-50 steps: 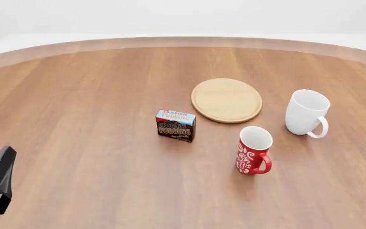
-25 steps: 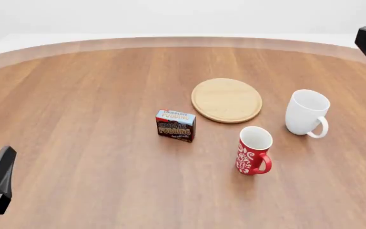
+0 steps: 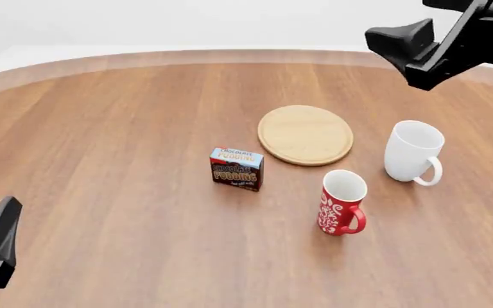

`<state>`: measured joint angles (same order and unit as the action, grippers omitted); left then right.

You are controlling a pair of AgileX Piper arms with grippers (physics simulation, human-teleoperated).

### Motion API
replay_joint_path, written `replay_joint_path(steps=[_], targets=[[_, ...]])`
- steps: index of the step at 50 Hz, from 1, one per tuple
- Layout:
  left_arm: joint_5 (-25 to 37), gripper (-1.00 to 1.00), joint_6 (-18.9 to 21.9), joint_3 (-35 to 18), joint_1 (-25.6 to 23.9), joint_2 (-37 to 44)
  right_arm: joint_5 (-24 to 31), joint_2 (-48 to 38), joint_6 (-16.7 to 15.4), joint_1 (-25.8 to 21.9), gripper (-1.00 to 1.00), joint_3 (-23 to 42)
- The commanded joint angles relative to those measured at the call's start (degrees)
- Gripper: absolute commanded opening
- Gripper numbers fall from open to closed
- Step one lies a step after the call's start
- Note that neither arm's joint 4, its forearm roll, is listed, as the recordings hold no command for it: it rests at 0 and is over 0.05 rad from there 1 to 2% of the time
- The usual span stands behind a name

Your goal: Put the chocolate pudding to the left of the plate.

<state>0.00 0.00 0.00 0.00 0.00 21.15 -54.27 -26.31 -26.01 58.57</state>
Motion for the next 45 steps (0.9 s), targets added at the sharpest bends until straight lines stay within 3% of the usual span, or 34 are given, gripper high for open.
replay_joint_path(steps=[1,15,45], targets=[[0.0,1.00,0.0,0.0,0.0,0.0,2.9,-7.6,-1.2,-4.4,1.00,4.1],[0.0,1.00,0.0,0.0,0.0,0.0,0.4,-13.5,-1.9,-7.4,1.00,2.5],[0.0,1.00,0.0,0.0,0.0,0.0,-5.5,-25.2,0.8,-11.7,1.00,0.7]])
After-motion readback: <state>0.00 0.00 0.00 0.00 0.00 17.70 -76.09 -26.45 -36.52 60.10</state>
